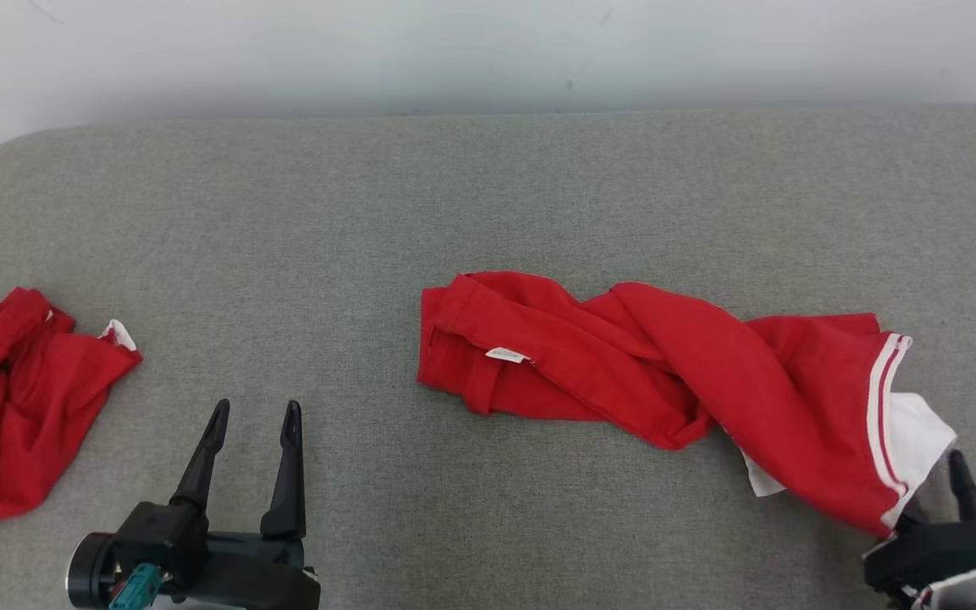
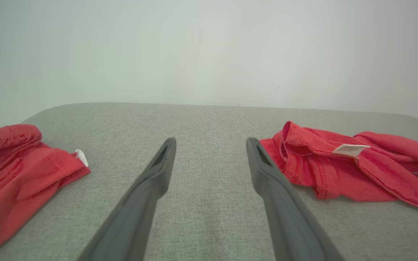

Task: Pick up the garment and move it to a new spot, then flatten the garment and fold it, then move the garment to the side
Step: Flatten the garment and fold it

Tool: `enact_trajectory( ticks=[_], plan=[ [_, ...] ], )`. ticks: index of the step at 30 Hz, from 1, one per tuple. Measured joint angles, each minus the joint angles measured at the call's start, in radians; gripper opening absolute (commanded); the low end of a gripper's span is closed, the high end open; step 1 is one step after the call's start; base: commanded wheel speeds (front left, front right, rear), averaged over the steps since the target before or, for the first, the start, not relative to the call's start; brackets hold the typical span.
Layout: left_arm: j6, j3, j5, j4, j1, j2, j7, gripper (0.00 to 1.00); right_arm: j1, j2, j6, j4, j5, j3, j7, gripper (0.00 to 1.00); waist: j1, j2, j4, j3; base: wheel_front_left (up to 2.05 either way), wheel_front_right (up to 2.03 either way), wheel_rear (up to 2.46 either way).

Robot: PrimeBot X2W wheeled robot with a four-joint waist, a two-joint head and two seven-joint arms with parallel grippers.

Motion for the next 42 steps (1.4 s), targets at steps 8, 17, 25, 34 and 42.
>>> enact_trajectory(
  ticks=[8, 17, 25, 34, 42],
  plan=[
    [0.014, 0.016, 0.003, -0.021, 0.001, 0.016, 0.001, 1.0, 0.069, 0.015, 0.0, -0.136, -0.058, -0.111, -0.017, 1.0, -0.0002, 0.0, -0.033, 0.0, 0.0, 0.0, 0.0],
    [0.044, 0.036, 0.004, -0.058, 0.016, 0.035, 0.005, 1.0, 0.08, 0.023, 0.0, -0.382, -0.121, -0.017, 0.002, 1.0, -0.0002, -0.0001, -0.07, -0.021, 0.0, 0.0, 0.0],
    [0.055, 0.038, 0.006, -0.078, 0.043, 0.048, 0.01, 1.0, 0.169, -0.017, 0.0, -0.494, -0.195, 0.181, 0.047, 1.0, -0.0002, 0.0, -0.071, -0.059, 0.0, 0.0, 0.0],
    [0.076, 0.044, 0.002, -0.087, 0.115, 0.061, 0.018, 1.0, 0.258, -0.028, 0.0, -0.526, -0.231, 0.293, 0.069, 1.0, -0.0002, -0.0001, -0.073, -0.103, 0.0, 0.0, 0.0],
    [0.08, 0.036, -0.013, -0.093, 0.158, 0.061, 0.023, 1.0, 0.277, -0.008, 0.0, -0.572, -0.233, 0.299, 0.074, 1.0, -0.0002, -0.0001, -0.074, -0.134, 0.0, 0.0, 0.0]
  ],
)
